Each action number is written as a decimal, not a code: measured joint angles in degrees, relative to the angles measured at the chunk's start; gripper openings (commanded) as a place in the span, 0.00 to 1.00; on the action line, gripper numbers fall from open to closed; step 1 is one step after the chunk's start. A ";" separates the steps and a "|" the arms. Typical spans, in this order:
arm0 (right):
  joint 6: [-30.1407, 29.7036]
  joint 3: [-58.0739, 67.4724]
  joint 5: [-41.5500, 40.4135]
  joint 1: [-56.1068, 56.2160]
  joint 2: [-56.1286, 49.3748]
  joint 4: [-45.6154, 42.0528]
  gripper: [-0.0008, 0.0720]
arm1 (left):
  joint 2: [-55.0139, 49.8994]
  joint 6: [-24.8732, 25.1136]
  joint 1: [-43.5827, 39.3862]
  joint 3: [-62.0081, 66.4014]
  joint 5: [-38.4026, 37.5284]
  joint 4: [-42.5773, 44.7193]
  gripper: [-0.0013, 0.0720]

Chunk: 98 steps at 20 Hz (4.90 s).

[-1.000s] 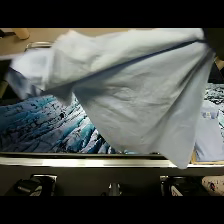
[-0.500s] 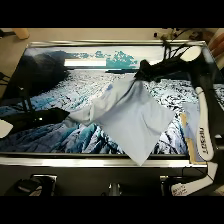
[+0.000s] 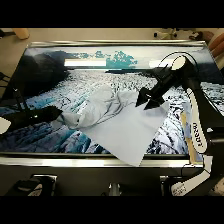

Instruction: Fold the shirts.

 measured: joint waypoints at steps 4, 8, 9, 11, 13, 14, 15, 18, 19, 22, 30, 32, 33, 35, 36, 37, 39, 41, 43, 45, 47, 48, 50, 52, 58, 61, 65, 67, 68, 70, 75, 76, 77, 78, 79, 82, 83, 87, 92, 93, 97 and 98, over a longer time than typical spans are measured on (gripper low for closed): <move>1.07 -17.94 -2.36 -0.04 10.56 -8.74 0.83 | -0.04 2.51 1.38 -0.02 0.02 -0.02 0.04; 0.22 -43.82 -12.33 0.13 22.82 -8.39 0.87 | -0.04 4.09 1.70 -0.04 0.02 -0.04 0.04; 0.04 -49.03 -15.17 0.11 24.63 -8.00 0.86 | -0.04 4.35 1.73 -0.04 0.00 -0.07 0.04; -0.37 -56.59 -20.02 0.13 26.84 -6.49 0.86 | -0.04 4.57 1.84 -0.04 0.02 -0.07 0.04; -0.57 -61.48 -24.98 0.11 27.96 -4.61 0.86 | -0.04 4.72 1.81 -0.04 0.00 -0.07 0.04; -0.74 -63.06 -27.50 0.11 28.30 -3.30 0.84 | -0.04 4.76 1.84 -0.04 0.00 -0.07 0.04; -0.76 -64.22 -29.49 0.11 28.59 -1.57 0.80 | -0.04 4.83 1.84 -0.04 0.02 -0.07 0.04; -1.01 -66.18 -35.45 0.13 28.70 4.00 0.36 | -0.04 4.87 1.81 -0.04 0.00 -0.13 0.04; -1.46 -66.58 -37.57 0.15 28.33 5.46 0.05 | -0.04 4.87 1.81 -0.04 0.00 -0.20 0.04; -4.68 -65.81 -39.30 0.04 27.91 10.32 0.04 | 0.02 5.14 1.84 0.57 0.20 -0.17 0.04; -7.80 -20.48 -27.76 0.02 44.17 -13.86 0.04 | 4.81 12.98 4.50 34.75 9.55 2.82 0.04; -4.68 -8.15 -30.51 0.04 49.94 -19.65 0.04 | 5.86 13.33 5.79 45.38 12.55 3.26 0.04; -2.62 -3.37 -32.33 0.07 52.87 -21.86 0.04 | 6.49 13.31 6.19 49.03 13.27 3.52 0.04; 0.28 2.40 -33.90 0.07 57.33 -25.03 0.04 | 7.56 12.81 6.67 53.83 14.12 4.00 0.04; 1.46 4.15 -33.55 0.04 58.69 -26.47 0.04 | 7.82 12.57 6.84 55.19 14.08 4.83 0.04; 2.40 5.31 -32.63 0.04 59.45 -27.69 0.04 | 7.87 12.39 6.95 56.24 13.99 5.79 0.04; 4.20 6.86 -30.36 0.04 59.71 -29.18 0.04 | 7.63 12.20 7.06 57.53 13.92 7.76 0.04; 5.25 7.54 -26.84 0.04 57.92 -30.21 0.04 | 6.34 12.11 7.17 58.05 12.96 9.90 0.04; 5.97 7.82 -21.40 0.07 53.88 -30.84 0.04 | 4.09 11.98 7.19 57.18 9.49 12.00 0.04; 6.21 7.15 -15.96 0.07 47.78 -31.21 0.04 | 1.05 11.96 7.21 54.45 5.95 13.68 0.04; 6.45 5.49 -13.62 0.07 40.41 -31.54 0.04 | -2.99 11.96 7.21 49.99 3.74 14.95 0.04; 6.58 4.55 -13.88 0.07 36.39 -31.63 0.04 | -5.40 11.96 7.21 47.41 2.93 15.45 0.04; 7.17 3.28 -16.70 0.04 28.00 -30.99 0.05 | -10.60 11.89 7.21 42.82 2.86 15.82 0.04; 8.33 2.62 -20.41 0.02 19.67 -28.59 0.05 | -16.94 11.69 7.23 39.15 2.49 15.82 0.04; 14.45 2.01 -27.71 -0.02 3.08 -15.43 0.52 | -33.81 6.10 7.26 35.54 -0.37 7.74 0.56; 14.93 3.43 -27.69 -0.74 1.33 -12.26 0.85 | -37.48 4.42 8.07 35.89 -5.77 3.63 0.90; 9.97 5.01 -15.93 -6.51 2.64 -14.47 0.60 | -36.63 5.79 13.22 34.03 -18.95 2.56 0.45; 8.48 1.25 -9.42 -10.14 4.44 -17.44 0.59 | -33.18 7.45 16.02 27.50 -23.15 2.36 0.59; 7.85 -2.14 -7.98 -11.21 6.05 -18.03 0.59 | -31.15 8.37 17.07 23.15 -24.41 2.32 0.64; 6.25 -10.78 -7.69 -12.66 9.73 -19.58 0.59 | -27.54 10.36 18.62 13.18 -25.62 1.99 0.64; 3.54 -23.47 -10.16 -13.99 14.34 -20.90 0.63 | -23.82 14.05 19.76 -4.26 -22.08 -2.08 0.64; 3.08 -24.48 -10.58 -14.10 14.56 -21.46 0.73 | -23.67 14.36 19.67 -5.75 -20.92 -2.80 0.64; 2.62 -25.22 -11.37 -14.19 14.82 -21.81 0.74 | -23.56 14.58 19.43 -6.91 -19.71 -3.45 0.64; 2.36 -25.75 -11.39 -14.21 15.02 -22.23 0.74 | -23.65 14.69 19.26 -7.72 -18.80 -4.02 0.64; 2.03 -26.29 -12.09 -14.21 14.97 -22.77 0.75 | -23.93 14.73 19.17 -8.28 -18.10 -4.17 0.64; 1.38 -27.19 -13.79 -14.34 13.84 -23.78 0.78 | -25.27 14.75 18.56 -9.20 -16.92 -4.90 0.64; 1.07 -27.30 -14.25 -14.32 13.14 -23.74 0.78 | -25.66 14.75 18.34 -9.33 -16.90 -5.25 0.64; 0.50 -27.63 -16.35 -14.34 9.35 -22.67 0.78 | -27.15 14.78 17.49 -9.60 -16.59 -5.18 0.30; -0.46 -27.69 -19.69 -14.19 4.31 -16.76 0.75 | -27.30 15.30 17.16 -9.81 -15.87 -4.28 0.04; -0.48 -27.65 -19.50 -14.21 3.43 -15.52 0.65 | -26.99 15.52 17.05 -9.79 -15.76 -4.07 0.14; -0.81 -27.71 -20.15 -14.19 0.61 -10.45 0.04 | -24.92 16.41 17.31 -8.57 -17.46 -3.74 0.75; -1.01 -27.71 -20.26 -14.14 0.52 -10.36 0.04 | -24.09 16.57 17.77 -7.80 -18.34 -2.58 0.75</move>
